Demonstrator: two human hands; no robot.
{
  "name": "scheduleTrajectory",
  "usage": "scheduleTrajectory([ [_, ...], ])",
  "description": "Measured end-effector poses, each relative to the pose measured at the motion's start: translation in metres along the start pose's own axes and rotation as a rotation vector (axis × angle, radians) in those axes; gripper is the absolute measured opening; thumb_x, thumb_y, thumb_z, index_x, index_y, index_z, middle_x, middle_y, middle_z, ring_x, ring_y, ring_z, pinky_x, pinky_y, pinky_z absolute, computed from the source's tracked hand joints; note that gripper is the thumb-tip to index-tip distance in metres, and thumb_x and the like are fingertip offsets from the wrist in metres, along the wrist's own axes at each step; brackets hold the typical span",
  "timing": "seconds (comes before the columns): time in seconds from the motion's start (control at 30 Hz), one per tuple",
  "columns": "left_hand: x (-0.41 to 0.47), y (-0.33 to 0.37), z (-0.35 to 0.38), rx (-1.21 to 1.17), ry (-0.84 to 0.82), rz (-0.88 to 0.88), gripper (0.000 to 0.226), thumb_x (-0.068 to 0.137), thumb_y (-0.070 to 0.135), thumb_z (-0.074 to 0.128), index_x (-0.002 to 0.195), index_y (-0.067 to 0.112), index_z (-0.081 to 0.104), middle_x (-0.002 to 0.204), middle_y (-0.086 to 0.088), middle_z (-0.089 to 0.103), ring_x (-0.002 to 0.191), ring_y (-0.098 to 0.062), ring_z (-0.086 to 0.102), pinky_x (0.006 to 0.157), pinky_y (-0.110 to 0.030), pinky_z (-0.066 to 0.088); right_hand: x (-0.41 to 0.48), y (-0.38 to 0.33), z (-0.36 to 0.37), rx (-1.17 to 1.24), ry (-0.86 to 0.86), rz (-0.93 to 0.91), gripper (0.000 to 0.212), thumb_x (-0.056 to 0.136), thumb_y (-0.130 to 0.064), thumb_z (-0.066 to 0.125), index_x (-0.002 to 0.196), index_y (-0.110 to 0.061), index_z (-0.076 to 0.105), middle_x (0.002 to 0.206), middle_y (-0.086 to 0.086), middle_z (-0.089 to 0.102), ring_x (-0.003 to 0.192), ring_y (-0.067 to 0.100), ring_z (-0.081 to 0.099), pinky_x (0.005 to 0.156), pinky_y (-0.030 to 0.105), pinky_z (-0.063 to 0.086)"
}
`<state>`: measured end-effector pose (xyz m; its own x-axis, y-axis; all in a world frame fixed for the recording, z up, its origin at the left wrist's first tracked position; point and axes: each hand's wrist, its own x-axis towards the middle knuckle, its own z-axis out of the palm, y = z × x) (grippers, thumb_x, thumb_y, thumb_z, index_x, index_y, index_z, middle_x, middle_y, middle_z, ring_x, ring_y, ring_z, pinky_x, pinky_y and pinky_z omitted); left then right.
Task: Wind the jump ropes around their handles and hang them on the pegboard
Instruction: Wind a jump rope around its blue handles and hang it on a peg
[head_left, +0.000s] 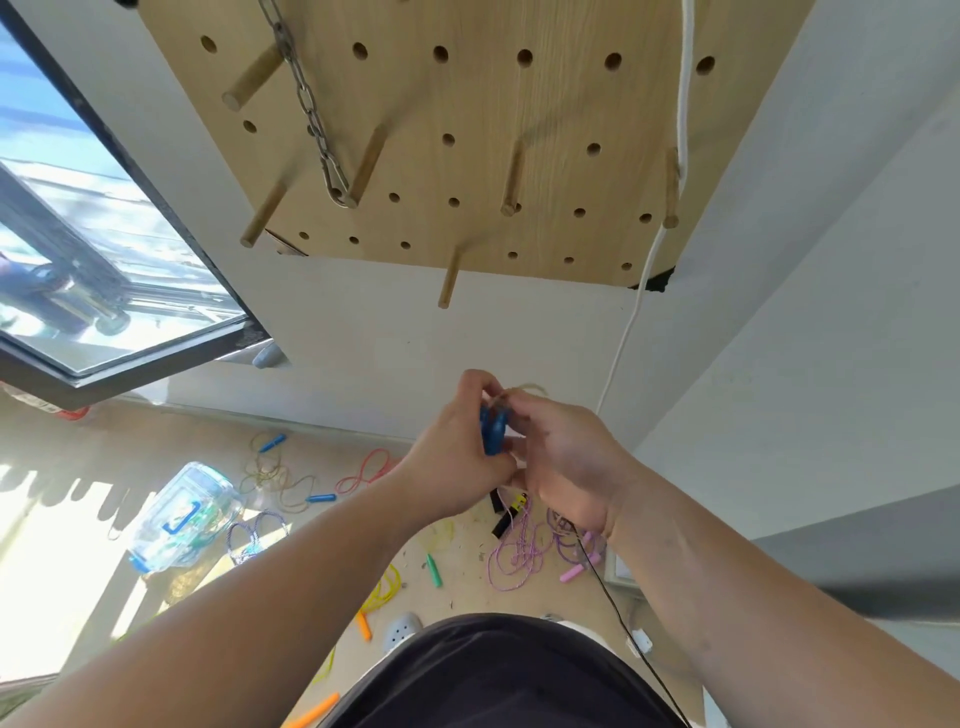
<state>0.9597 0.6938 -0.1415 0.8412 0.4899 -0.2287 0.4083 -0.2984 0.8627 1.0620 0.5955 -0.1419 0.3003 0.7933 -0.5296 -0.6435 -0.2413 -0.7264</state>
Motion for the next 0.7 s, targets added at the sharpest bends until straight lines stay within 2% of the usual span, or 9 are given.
scheduleTrajectory([
  [0.1, -0.002, -0.002, -0.007, 0.041, -0.023, -0.056, 0.049, 0.08, 0.001, 0.064, 0.114, 0.027, 0.04, 0.099, -0.006, 0.051, 0.068, -0.018, 0.047, 0.054, -0.027, 0.044, 0.0, -0.009, -0.012, -0.576, 0.235, -0.138, 0.023, 0.097, -0.021, 0.057, 0.091, -0.007, 0.075, 0.089, 0.001, 0.078, 0.091, 0.025, 0.073, 0.09, 0.045, 0.058],
  [0.17, -0.006, -0.001, -0.015, 0.08, -0.087, -0.083, 0.046, 0.072, 0.022, 0.068, 0.111, 0.027, 0.044, 0.1, -0.006, 0.05, 0.068, -0.018, 0.044, 0.059, -0.03, 0.043, 0.001, -0.012, -0.023, -0.808, 0.446, -0.362, 0.016, 0.094, -0.019, 0.059, 0.092, -0.017, 0.074, 0.089, -0.005, 0.075, 0.092, 0.02, 0.07, 0.087, 0.04, 0.057],
  [0.2, -0.008, 0.002, -0.019, 0.109, -0.121, -0.077, 0.052, 0.064, 0.035, 0.067, 0.11, 0.027, 0.045, 0.099, -0.004, 0.051, 0.071, -0.018, 0.045, 0.062, -0.03, 0.043, 0.0, -0.015, -0.026, -0.855, 0.419, -0.454, 0.016, 0.096, -0.022, 0.058, 0.105, -0.021, 0.072, 0.102, -0.011, 0.072, 0.101, 0.013, 0.066, 0.091, 0.032, 0.053],
  [0.27, -0.01, 0.008, -0.025, 0.149, -0.165, -0.043, 0.053, 0.06, 0.042, 0.063, 0.108, 0.026, 0.046, 0.094, 0.0, 0.051, 0.072, -0.014, 0.045, 0.064, -0.025, 0.039, -0.001, -0.022, -0.024, -0.951, 0.161, -0.442, 0.026, 0.104, -0.033, 0.05, 0.124, -0.025, 0.064, 0.119, -0.023, 0.062, 0.112, -0.002, 0.055, 0.099, 0.024, 0.043],
  [0.37, -0.007, 0.01, -0.032, 0.189, -0.149, 0.031, 0.035, 0.079, 0.005, 0.062, 0.107, 0.02, 0.047, 0.089, 0.004, 0.049, 0.068, -0.005, 0.045, 0.059, -0.017, 0.037, -0.002, -0.027, -0.018, -1.084, -0.069, -0.315, 0.043, 0.109, -0.041, 0.037, 0.079, -0.026, 0.065, 0.076, -0.017, 0.064, 0.074, 0.004, 0.059, 0.083, 0.037, 0.05],
  [0.43, -0.003, 0.007, -0.036, 0.199, -0.116, 0.018, 0.035, 0.081, -0.003, 0.058, 0.108, 0.017, 0.048, 0.09, 0.0, 0.051, 0.071, -0.011, 0.046, 0.062, -0.027, 0.042, -0.001, -0.03, -0.016, -0.937, -0.059, -0.335, 0.046, 0.108, -0.038, 0.04, 0.067, -0.025, 0.056, 0.06, -0.012, 0.049, 0.057, 0.008, 0.051, 0.075, 0.045, 0.057],
  [0.5, -0.001, 0.003, -0.038, 0.18, -0.079, -0.053, 0.03, 0.083, -0.002, 0.056, 0.108, 0.014, 0.052, 0.091, -0.004, 0.056, 0.072, -0.019, 0.051, 0.064, -0.038, 0.047, -0.001, -0.032, -0.014, -0.849, -0.043, -0.408, 0.046, 0.108, -0.032, 0.042, 0.063, -0.03, 0.05, 0.056, -0.016, 0.039, 0.051, 0.004, 0.041, 0.061, 0.038, 0.054],
  [0.6, 0.004, 0.0, -0.038, 0.127, -0.054, -0.164, 0.008, 0.087, 0.002, 0.052, 0.095, 0.0, 0.055, 0.079, -0.011, 0.058, 0.064, -0.024, 0.053, 0.062, -0.042, 0.049, 0.0, -0.033, -0.006, -0.923, -0.009, -0.534, 0.042, 0.108, -0.029, 0.042, 0.067, -0.023, 0.046, 0.055, -0.016, 0.04, 0.052, 0.003, 0.039, 0.057, 0.018, 0.032],
  [0.7, 0.008, 0.002, -0.038, 0.012, 0.008, -0.229, 0.008, 0.087, 0.004, 0.05, 0.08, 0.008, 0.048, 0.068, -0.008, 0.043, 0.059, -0.02, 0.038, 0.058, -0.038, 0.036, 0.002, -0.032, -0.009, -1.031, 0.077, -0.622, 0.035, 0.107, -0.028, 0.046, 0.076, -0.021, 0.059, 0.06, -0.016, 0.05, 0.06, 0.004, 0.046, 0.059, 0.02, 0.032],
])
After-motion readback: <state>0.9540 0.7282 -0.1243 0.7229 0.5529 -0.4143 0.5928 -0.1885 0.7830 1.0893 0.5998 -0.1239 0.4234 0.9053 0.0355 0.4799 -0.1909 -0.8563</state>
